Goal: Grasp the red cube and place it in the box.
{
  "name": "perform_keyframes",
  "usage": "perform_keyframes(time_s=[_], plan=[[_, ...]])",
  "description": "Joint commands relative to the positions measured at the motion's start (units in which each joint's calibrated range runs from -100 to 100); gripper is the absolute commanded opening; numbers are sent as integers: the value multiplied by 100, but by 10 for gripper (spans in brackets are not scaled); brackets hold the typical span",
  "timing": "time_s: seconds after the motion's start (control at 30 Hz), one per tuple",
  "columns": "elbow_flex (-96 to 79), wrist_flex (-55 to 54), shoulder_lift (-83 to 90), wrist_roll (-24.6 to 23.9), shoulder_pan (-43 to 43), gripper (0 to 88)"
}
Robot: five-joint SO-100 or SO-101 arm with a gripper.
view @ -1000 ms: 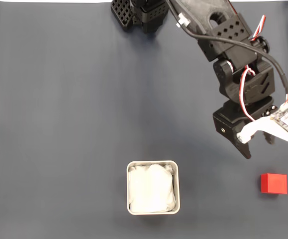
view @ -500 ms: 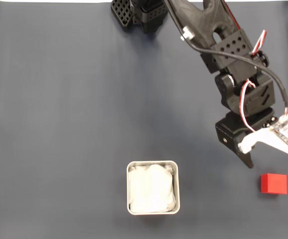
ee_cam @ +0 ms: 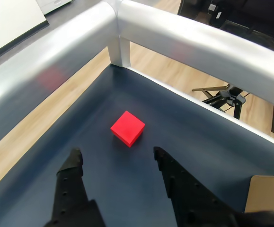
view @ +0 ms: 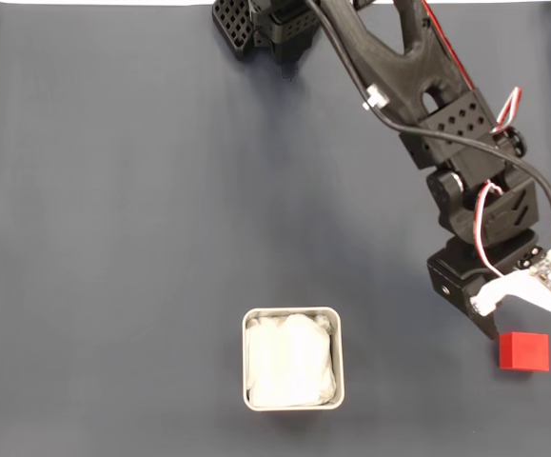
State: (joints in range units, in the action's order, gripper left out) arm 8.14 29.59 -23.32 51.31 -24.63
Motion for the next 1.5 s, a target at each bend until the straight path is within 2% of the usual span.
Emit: perform_keyframes(time_s=[0.0, 0.87, 1.47], plan=[[646, -107, -242, -29, -51, 358], [2307, -58, -1611, -39, -108, 365], [2526, -50, -1923, -78, -215, 365]])
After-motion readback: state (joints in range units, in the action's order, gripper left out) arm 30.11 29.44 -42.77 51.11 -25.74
